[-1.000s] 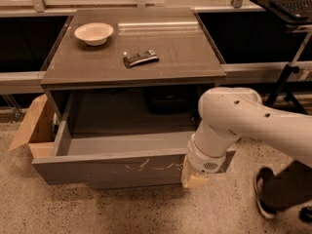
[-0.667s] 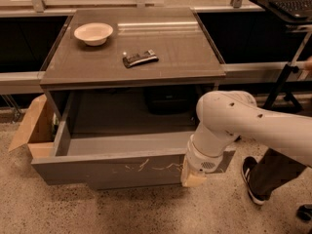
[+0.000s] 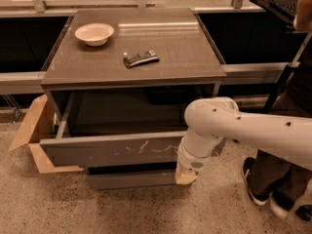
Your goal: Close top drawer
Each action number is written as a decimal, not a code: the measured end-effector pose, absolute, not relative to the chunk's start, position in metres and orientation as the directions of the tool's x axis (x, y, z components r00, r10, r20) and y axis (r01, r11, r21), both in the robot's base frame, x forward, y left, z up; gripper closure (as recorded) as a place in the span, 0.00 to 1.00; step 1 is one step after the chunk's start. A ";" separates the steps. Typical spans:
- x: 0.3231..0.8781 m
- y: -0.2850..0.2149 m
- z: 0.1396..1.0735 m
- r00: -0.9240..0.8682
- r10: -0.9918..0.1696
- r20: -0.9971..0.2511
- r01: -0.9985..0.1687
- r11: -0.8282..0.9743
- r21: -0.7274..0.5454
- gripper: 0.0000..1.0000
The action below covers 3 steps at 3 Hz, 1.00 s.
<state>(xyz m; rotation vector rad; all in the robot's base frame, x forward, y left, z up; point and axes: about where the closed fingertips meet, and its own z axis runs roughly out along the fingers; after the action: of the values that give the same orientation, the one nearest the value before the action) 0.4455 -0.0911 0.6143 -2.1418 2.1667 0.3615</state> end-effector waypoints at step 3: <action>0.559 0.026 0.429 -0.035 -0.974 -0.225 -0.993 0.009 0.117 0.00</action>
Offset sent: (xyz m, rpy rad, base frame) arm 0.3443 0.3508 -0.5521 0.0300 -0.0003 -0.0370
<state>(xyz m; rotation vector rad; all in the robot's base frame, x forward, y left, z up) 0.5590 0.0259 0.4293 -2.1246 2.1729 0.3723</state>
